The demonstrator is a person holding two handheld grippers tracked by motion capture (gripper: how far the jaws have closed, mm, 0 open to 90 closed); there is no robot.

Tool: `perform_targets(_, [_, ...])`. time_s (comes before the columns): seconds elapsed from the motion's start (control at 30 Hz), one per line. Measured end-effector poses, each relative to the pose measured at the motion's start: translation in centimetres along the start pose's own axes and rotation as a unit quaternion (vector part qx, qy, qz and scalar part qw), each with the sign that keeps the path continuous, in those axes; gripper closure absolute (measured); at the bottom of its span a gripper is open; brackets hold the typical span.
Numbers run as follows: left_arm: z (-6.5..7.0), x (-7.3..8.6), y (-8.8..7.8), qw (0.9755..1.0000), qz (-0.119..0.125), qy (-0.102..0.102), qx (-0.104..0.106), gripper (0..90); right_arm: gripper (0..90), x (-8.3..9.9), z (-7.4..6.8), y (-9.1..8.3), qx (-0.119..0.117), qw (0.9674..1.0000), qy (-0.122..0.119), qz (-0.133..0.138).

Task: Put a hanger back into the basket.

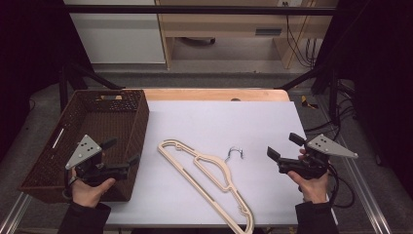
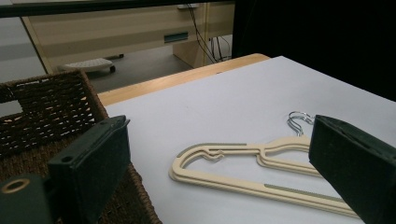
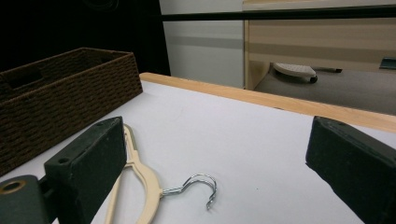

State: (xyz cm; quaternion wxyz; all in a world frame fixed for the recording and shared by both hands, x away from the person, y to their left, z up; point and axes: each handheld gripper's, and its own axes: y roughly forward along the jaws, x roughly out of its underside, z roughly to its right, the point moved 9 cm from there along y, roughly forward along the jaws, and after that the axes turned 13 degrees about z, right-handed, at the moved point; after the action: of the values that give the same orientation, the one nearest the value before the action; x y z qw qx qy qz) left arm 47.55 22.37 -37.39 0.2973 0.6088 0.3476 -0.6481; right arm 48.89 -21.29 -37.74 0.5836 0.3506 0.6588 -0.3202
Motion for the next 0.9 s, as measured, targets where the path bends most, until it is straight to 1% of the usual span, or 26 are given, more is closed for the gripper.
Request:
perform_targets(0.07, [0.0,0.0,0.0,1.0,-0.001,0.0,0.0,5.0,5.8,0.0,0.0,0.0,0.0,1.0,-0.001,0.0])
perform_targets(0.23, [0.1,0.3,0.1,1.0,-0.006,0.001,0.001,5.0,6.7,-0.1,0.3,-0.3,0.009,0.9999,0.002,-0.006])
perform_targets(0.27, [0.1,0.4,0.1,1.0,-0.008,0.0,0.001,5.1,6.9,0.0,0.2,-0.2,0.012,0.9998,-0.002,-0.018])
perform_targets(0.3, [0.1,0.6,0.2,0.9999,-0.011,0.0,0.001,5.1,6.9,0.0,0.2,-0.2,0.012,0.9998,-0.002,-0.018])
perform_targets(0.33, [0.2,0.7,0.3,0.9999,-0.011,-0.002,0.001,5.2,6.9,0.1,0.1,-0.1,0.012,0.9996,-0.004,-0.026])
perform_targets(0.37, [0.1,0.8,0.3,0.9999,-0.015,0.001,0.002,5.2,7.0,0.3,-0.4,0.1,0.006,0.9992,-0.004,-0.039])
perform_targets(0.4, [0.2,0.9,0.3,0.9998,-0.018,0.002,0.002,5.1,7.3,0.4,-0.7,0.3,0.002,0.999,-0.006,-0.045])
perform_targets(0.43, [0.2,0.9,0.4,0.9999,-0.017,0.001,0.001,5.1,7.3,0.4,-0.7,0.3,0.002,0.999,-0.006,-0.045])
perform_targets(0.5, [0.3,0.9,0.3,0.9998,-0.018,0.003,0.003,5.1,8.4,0.5,-1.1,0.6,0.002,0.9987,-0.015,-0.049])
perform_targets(0.53, [0.4,0.8,0.2,0.9999,-0.016,0.004,0.003,5.1,8.3,0.6,-1.5,0.7,-0.001,0.9983,-0.016,-0.056])
perform_targets(0.57, [0.4,0.8,0.2,0.9999,-0.016,0.004,0.003,5.2,8.2,0.8,-2.2,1.1,-0.006,0.9975,-0.021,-0.068])
perform_targets(0.6, [0.5,0.8,0.2,0.9999,-0.016,0.005,0.004,5.2,8.2,0.8,-2.2,1.1,-0.006,0.9975,-0.021,-0.068])
perform_targets(0.67, [0.4,0.8,0.2,0.9998,-0.017,0.004,0.003,5.2,8.3,0.9,-2.9,1.4,-0.014,0.9965,-0.024,-0.079])
perform_targets(0.7, [0.4,0.9,0.2,0.9998,-0.018,0.004,0.003,5.2,8.2,1.1,-3.4,1.6,-0.02,0.9955,-0.025,-0.09])
perform_targets(0.73, [0.3,0.9,0.2,0.9999,-0.017,0.002,0.001,5.2,8.2,1.7,-4.1,1.9,-0.025,0.9922,-0.036,-0.117])
perform_targets(0.77, [0.3,0.9,0.1,0.9998,-0.018,0.003,0.001,5.2,8.2,1.7,-4.1,1.9,-0.025,0.9922,-0.036,-0.117])
perform_targets(0.8, [0.2,0.8,0.1,0.9999,-0.017,0.001,0.001,5.2,8.2,2.0,-4.5,2.1,-0.028,0.9903,-0.04,-0.13])
perform_targets(0.83, [0.2,0.8,0.0,0.9999,-0.016,0.0,0.0,5.3,8.3,2.4,-4.9,2.3,-0.032,0.9881,-0.043,-0.144])
perform_targets(0.9, [0.2,0.7,-0.1,0.9999,-0.015,0.002,0.001,5.4,8.7,3.0,-5.6,2.7,-0.032,0.9832,-0.052,-0.172])
